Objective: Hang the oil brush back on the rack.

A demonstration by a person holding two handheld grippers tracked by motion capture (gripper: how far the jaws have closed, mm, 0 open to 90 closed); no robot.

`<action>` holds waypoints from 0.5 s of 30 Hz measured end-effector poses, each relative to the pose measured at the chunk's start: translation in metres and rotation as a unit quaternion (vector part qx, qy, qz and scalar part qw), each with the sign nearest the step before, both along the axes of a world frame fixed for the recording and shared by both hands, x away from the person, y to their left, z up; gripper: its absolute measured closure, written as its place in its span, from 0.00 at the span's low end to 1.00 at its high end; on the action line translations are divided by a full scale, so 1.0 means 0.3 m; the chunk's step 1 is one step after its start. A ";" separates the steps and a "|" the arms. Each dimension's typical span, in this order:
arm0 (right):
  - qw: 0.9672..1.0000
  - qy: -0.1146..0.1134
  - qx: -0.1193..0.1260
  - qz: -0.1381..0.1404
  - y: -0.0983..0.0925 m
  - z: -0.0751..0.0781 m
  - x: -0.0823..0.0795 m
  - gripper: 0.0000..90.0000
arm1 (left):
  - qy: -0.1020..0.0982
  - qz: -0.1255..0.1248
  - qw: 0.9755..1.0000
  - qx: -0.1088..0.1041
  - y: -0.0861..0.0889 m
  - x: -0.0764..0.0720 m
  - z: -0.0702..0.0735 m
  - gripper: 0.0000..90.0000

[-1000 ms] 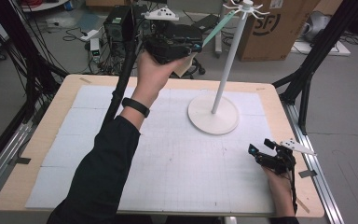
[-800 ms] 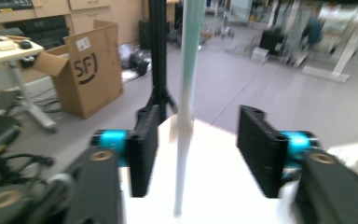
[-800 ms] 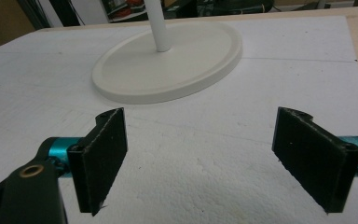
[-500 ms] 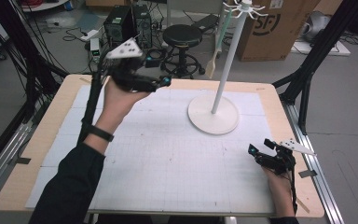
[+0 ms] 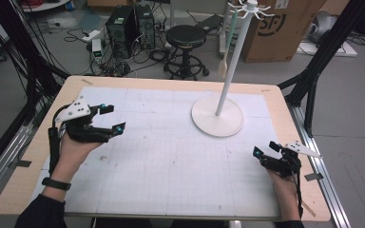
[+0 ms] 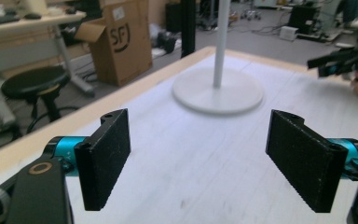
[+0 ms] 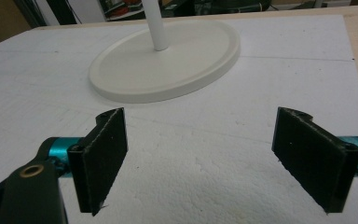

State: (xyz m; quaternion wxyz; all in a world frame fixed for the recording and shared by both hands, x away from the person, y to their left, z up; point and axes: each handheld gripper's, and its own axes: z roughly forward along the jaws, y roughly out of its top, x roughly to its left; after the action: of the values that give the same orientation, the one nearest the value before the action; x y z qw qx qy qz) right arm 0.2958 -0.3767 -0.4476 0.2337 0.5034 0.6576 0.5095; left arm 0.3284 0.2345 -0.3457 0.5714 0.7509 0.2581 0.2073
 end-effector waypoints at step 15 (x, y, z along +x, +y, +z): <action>1.000 0.002 -0.003 -0.002 0.004 0.001 -0.001 0.19 | 0.032 0.040 0.998 -0.024 0.150 -0.070 -0.211 0.25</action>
State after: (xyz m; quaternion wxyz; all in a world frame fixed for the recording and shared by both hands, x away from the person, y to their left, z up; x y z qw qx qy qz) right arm 0.2954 -0.3755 -0.4474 0.2355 0.5052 0.6585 0.5057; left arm 0.3073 0.2793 -0.4091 0.5718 0.7323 0.3111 0.1999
